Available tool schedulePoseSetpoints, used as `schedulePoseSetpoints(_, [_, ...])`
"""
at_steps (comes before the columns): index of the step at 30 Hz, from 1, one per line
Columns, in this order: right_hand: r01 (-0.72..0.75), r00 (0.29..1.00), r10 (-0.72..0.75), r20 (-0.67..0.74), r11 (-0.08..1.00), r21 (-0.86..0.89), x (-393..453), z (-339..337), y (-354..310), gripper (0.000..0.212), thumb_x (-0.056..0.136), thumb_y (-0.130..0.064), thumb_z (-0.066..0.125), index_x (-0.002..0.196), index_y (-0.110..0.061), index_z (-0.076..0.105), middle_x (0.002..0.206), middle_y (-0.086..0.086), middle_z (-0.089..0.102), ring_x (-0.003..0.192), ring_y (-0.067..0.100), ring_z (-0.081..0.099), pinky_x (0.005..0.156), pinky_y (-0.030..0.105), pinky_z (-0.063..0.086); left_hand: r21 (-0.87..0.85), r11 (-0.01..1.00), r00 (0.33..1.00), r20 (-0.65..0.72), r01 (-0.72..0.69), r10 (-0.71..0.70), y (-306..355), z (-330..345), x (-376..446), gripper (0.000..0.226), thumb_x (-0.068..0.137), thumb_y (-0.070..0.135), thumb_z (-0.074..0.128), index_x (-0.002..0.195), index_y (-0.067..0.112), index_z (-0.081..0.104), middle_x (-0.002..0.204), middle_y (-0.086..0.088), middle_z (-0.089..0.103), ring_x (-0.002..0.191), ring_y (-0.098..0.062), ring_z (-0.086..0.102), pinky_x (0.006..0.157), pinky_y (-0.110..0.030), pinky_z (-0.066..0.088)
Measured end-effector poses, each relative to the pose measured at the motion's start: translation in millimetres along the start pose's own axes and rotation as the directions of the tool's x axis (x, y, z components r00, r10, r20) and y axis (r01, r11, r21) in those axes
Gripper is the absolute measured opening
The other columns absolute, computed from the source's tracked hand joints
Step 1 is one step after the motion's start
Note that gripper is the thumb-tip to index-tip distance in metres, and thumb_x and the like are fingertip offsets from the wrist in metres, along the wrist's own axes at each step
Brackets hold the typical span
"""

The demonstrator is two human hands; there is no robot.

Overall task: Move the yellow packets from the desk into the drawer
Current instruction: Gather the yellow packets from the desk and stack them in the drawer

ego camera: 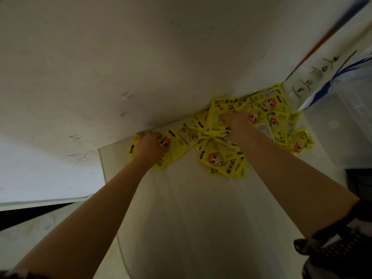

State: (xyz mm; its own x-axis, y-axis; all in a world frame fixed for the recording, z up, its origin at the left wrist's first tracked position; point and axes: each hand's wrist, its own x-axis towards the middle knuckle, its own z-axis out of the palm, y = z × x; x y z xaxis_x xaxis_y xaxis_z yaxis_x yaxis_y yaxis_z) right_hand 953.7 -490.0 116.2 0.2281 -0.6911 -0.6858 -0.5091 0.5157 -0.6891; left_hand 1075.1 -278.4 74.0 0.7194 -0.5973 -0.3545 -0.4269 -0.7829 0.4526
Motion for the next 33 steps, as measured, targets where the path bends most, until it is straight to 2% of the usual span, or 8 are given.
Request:
schedulePoseSetpoints(5, [-0.014,0.999,0.007,0.048,0.99,0.142,-7,-4,3,0.064,0.084,-0.009,0.068,0.141,-0.01,0.038,0.135,0.014,0.052,0.119,0.032,0.055,0.099,0.053,0.046,-0.055,0.998,0.997,-0.082,0.006,-0.01,7,5,-16,0.021,0.084,0.032,0.065,0.089,0.011,0.065,0.088,-0.007,0.055,0.067,-0.02,0.053,0.051,-0.024,0.032])
schedulePoseSetpoints(9, [0.075,0.995,-0.083,0.047,0.985,0.156,-25,-21,19,0.022,0.081,-0.008,0.07,0.1,-0.015,0.061,0.104,0.006,0.065,0.101,0.029,0.064,0.089,0.052,0.053,-0.14,0.99,0.984,-0.169,0.022,-0.046,5,16,-36,0.021,0.08,0.032,0.068,0.086,0.012,0.069,0.089,-0.012,0.066,0.081,-0.031,0.061,0.072,-0.034,0.047])
schedulePoseSetpoints(12, [0.112,0.993,-0.119,0.024,0.974,0.199,-33,-35,39,0.017,0.08,-0.009,0.069,0.089,-0.02,0.06,0.101,0.009,0.067,0.097,0.028,0.066,0.089,0.052,0.053,-0.263,0.963,0.98,-0.164,0.066,-0.112,5,20,-53,0.021,0.075,0.027,0.074,0.087,0.01,0.069,0.085,-0.009,0.065,0.08,-0.028,0.062,0.064,-0.03,0.046])
schedulePoseSetpoints(15, [0.162,0.987,-0.155,-0.049,0.963,0.215,-40,-52,61,0.019,0.075,-0.015,0.071,0.089,-0.022,0.06,0.111,0.013,0.067,0.101,0.03,0.066,0.089,0.054,0.053,-0.5,0.851,0.968,-0.083,0.163,-0.235,5,24,-76,0.028,0.069,0.024,0.078,0.091,0.011,0.066,0.091,-0.005,0.064,0.084,-0.026,0.064,0.071,-0.038,0.055])
schedulePoseSetpoints(18, [0.146,0.989,-0.137,-0.049,0.943,0.3,-53,-72,86,0.034,0.079,-0.012,0.071,0.112,-0.015,0.062,0.114,0.011,0.067,0.101,0.028,0.067,0.087,0.051,0.055,-0.672,0.682,0.934,0.04,0.289,-0.356,6,34,-102,0.042,0.067,0.027,0.081,0.104,0.014,0.066,0.109,-0.005,0.065,0.095,-0.026,0.066,0.08,-0.042,0.056])
schedulePoseSetpoints(21, [0.123,0.992,-0.123,-0.022,0.931,0.344,-67,-93,114,0.041,0.082,-0.008,0.069,0.121,-0.01,0.059,0.116,0.014,0.066,0.099,0.028,0.067,0.086,0.05,0.055,-0.78,0.513,0.904,0.156,0.359,-0.397,10,47,-129,0.024,0.07,0.018,0.081,0.084,0.009,0.064,0.093,-0.015,0.067,0.083,-0.031,0.067,0.073,-0.045,0.055])
schedulePoseSetpoints(25, [0.109,0.989,-0.141,0.052,0.909,0.402,-94,-118,147,0.034,0.088,-0.001,0.061,0.122,-0.005,0.058,0.107,0.01,0.069,0.092,0.024,0.068,0.075,0.04,0.059,-0.871,0.281,0.889,0.3,0.404,-0.347,22,56,-167,0.014,0.077,0.006,0.074,0.088,0.009,0.066,0.094,-0.016,0.072,0.079,-0.029,0.07,0.076,-0.048,0.058])
schedulePoseSetpoints(33, [0.08,0.993,-0.112,0.043,0.885,0.46,-147,-150,202,0.028,0.088,-0.001,0.059,0.114,-0.011,0.063,0.108,0.011,0.07,0.095,0.027,0.069,0.083,0.047,0.056,-0.875,0.252,0.905,0.366,0.414,-0.218,44,71,-209,0.021,0.079,0.004,0.071,0.099,0.007,0.066,0.099,-0.016,0.072,0.085,-0.032,0.071,0.08,-0.054,0.056])
